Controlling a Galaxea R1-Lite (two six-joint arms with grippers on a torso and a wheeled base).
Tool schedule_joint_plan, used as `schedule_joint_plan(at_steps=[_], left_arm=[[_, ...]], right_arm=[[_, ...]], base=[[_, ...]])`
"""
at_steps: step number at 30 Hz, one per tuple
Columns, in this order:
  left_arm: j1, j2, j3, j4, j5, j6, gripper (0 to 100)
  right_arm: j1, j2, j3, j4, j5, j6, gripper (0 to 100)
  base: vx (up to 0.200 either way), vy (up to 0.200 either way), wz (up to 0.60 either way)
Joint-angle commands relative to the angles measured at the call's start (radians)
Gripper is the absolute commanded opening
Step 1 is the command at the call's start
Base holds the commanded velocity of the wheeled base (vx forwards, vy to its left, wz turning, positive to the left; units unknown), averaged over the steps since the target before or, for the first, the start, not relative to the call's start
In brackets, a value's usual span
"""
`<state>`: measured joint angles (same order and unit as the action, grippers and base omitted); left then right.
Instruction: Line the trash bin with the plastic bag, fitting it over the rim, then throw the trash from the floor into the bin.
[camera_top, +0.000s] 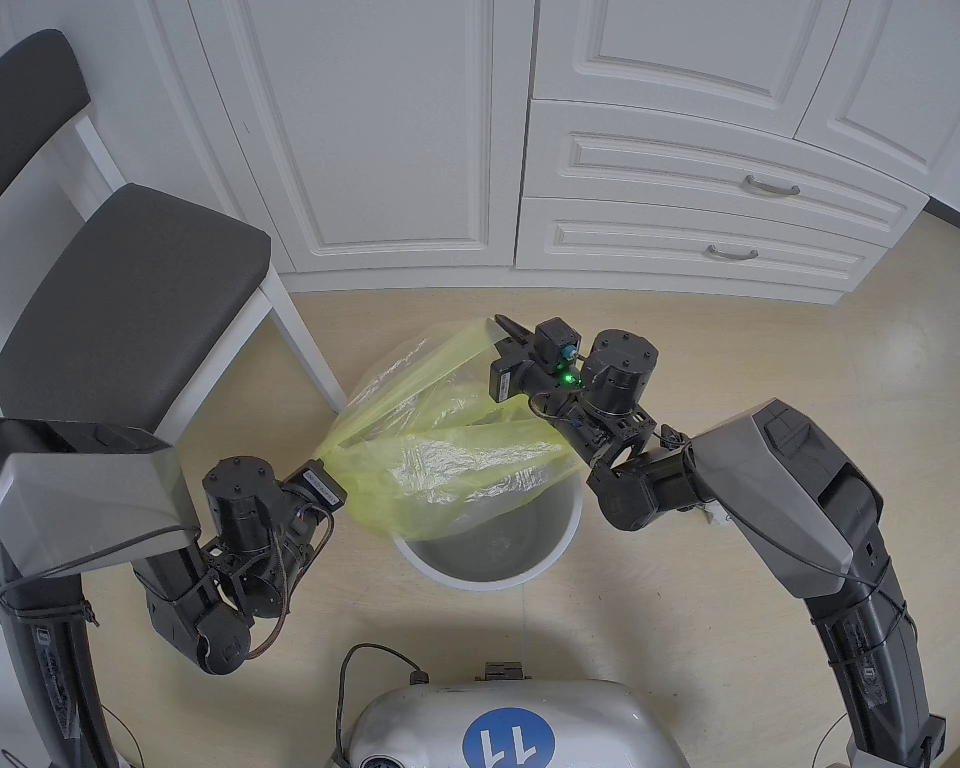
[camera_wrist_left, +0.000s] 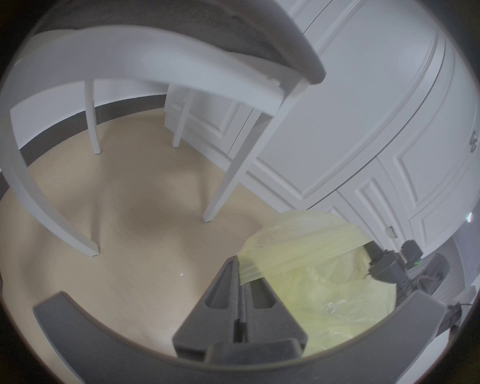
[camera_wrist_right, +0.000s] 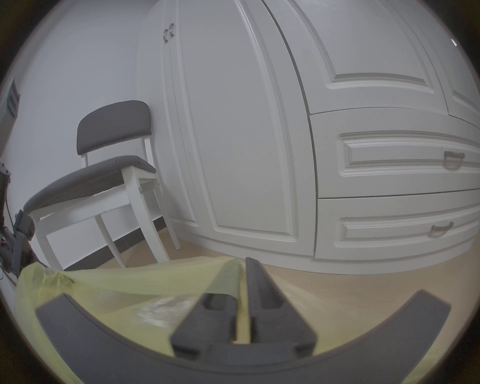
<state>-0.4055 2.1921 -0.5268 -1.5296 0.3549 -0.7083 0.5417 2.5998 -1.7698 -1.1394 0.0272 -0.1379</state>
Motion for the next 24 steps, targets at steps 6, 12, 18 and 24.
schedule_joint_plan(at_steps=[6, 12, 18, 24], left_arm=[[0.004, 0.031, -0.002, -0.003, -0.001, -0.003, 0], [0.002, 0.014, 0.002, -0.003, -0.002, -0.003, 0], [-0.015, 0.011, 0.033, -0.004, -0.004, 0.020, 0], [-0.032, -0.061, 0.100, -0.003, -0.005, 0.139, 0]], right_arm=[[-0.012, -0.119, 0.174, -0.005, 0.013, -0.002, 100], [0.014, -0.305, 0.429, -0.053, 0.056, 0.006, 100], [0.080, -0.397, 0.627, -0.114, 0.083, -0.008, 100], [0.159, -0.440, 0.800, -0.151, 0.091, -0.112, 100]], base=[[0.000, 0.000, 0.00], [0.000, 0.000, 0.00], [0.000, 0.000, 0.00], [0.000, 0.000, 0.00]])
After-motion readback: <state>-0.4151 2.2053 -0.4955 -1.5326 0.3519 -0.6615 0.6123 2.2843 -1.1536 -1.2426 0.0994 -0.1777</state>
